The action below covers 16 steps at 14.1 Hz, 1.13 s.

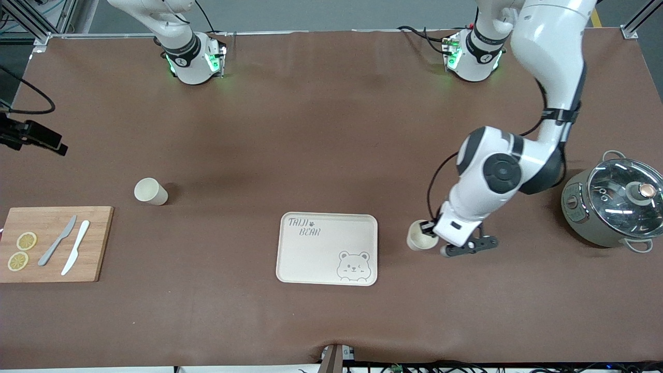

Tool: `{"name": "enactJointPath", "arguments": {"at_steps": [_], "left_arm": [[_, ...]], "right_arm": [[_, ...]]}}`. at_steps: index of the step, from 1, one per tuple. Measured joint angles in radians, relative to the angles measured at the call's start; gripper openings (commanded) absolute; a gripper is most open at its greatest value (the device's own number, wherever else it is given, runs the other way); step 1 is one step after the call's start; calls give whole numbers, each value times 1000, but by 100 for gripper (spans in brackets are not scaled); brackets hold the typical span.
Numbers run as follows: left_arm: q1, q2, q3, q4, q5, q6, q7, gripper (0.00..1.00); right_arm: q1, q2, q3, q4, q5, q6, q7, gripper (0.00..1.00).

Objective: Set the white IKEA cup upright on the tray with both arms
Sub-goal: 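Carry the white cup with the left gripper onto the bear tray, then release the cup on the tray while the right gripper reaches the other cup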

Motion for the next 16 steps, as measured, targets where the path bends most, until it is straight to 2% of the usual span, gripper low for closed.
{"name": "enactJointPath", "arguments": {"at_steps": [3,6,8,9,10,11,12,16], "left_arm": [[-73,93,-1,92,0,1,-158,0],[-129,178,0,190,0,9,-273,0],[-150,212,1,216,0,28,-310,0],[-158,227,2,220,0,41,-316,5],[-165,242,4,220,0,57,-318,23],[-171,258,4,220,0,80,-320,72],[-173,271,5,221,0,98,-320,100],[-171,279,22,243,0,115,-318,100]], "right_arm": [[0,75,-1,-1,0,67,0,100],[0,104,-1,1,3,83,-2,100],[19,104,5,2,3,84,-2,100],[29,111,7,-1,3,88,-1,100],[36,130,9,-6,4,106,-1,100],[38,160,10,-10,7,144,-1,100],[39,193,10,-12,12,177,-1,100],[44,315,8,-18,21,195,1,100]]}}
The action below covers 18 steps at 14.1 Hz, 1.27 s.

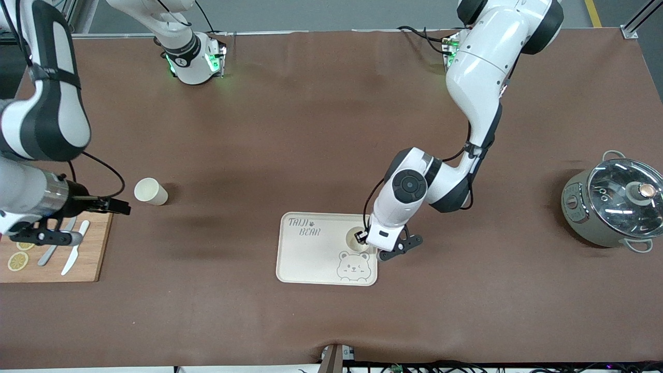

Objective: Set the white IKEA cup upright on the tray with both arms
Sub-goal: 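Release the cup on the tray while the right gripper reaches the other cup, then grasp the second white cup with the right gripper while the left gripper withdraws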

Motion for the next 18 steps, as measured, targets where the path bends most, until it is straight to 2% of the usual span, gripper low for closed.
{"name": "enactJointPath", "arguments": {"at_steps": [5,7,9,13,16,17,18], "left_arm": [[41,-76,23,30,0,-32,8,100],[79,-118,24,30,6,-59,53,100],[112,-149,25,30,13,-105,124,100],[159,-195,27,29,17,-206,230,100],[195,-244,28,29,25,-285,250,100],[207,-260,29,29,26,-310,264,100],[219,-277,29,29,26,-333,289,100]], "right_arm": [[-98,27,-14,-38,1,-39,2,100],[-147,27,-15,-109,1,7,-3,100],[-170,24,-15,-217,2,121,-4,100],[-172,-47,-13,-350,18,153,-3,100],[-196,-85,-15,-439,19,229,-5,100],[-203,-85,-15,-461,19,239,-8,98],[-205,-85,-15,-482,20,245,-10,87]]}}
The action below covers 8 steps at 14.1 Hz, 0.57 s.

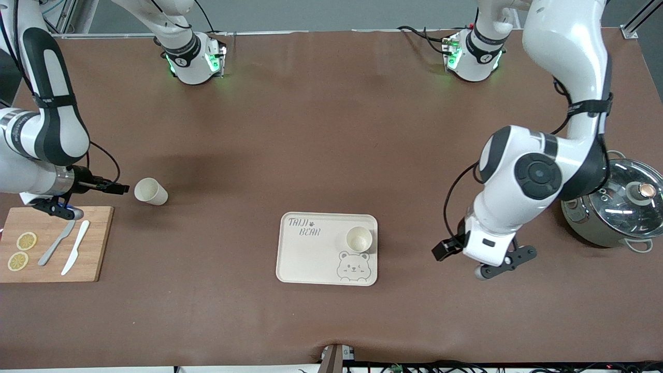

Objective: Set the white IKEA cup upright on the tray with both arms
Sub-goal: 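Grasp the second white cup with the right gripper while the left gripper withdraws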

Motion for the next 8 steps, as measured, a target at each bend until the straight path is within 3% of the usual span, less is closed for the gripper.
{"name": "enactJointPath", "arguments": {"at_steps": [6,8], "left_arm": [[76,-66,3,-1,1,-98,202,100],[90,-80,6,-1,1,-129,236,100]], "right_arm": [[0,0,4,-101,51,116,-3,78],[1,0,7,-141,64,161,-3,49]]}}
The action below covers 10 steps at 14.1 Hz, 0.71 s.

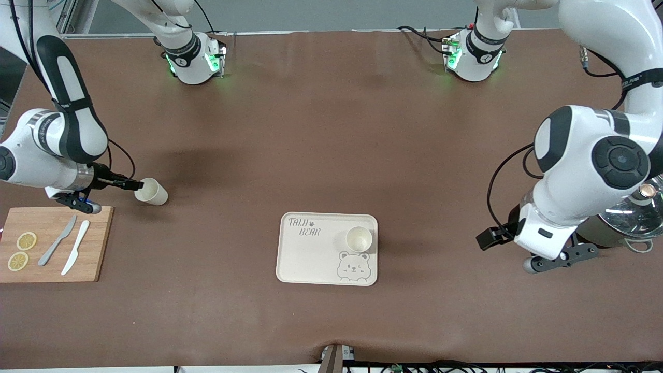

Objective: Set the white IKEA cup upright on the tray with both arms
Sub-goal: 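Grasp the second white cup with the right gripper while the left gripper withdraws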

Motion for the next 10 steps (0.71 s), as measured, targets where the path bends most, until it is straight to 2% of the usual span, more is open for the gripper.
{"name": "enactJointPath", "arguments": {"at_steps": [1,2,4,10], "left_arm": [[2,-8,4,0,1,-19,6,100],[2,-17,9,0,6,-37,7,100],[2,-37,13,0,26,-72,8,100],[1,-75,14,-1,30,-118,8,100]], "right_arm": [[1,0,1,-15,3,15,0,36],[1,1,1,-23,4,25,0,32],[1,1,2,-28,13,37,0,0],[8,-1,10,-3,43,13,19,0]]}}
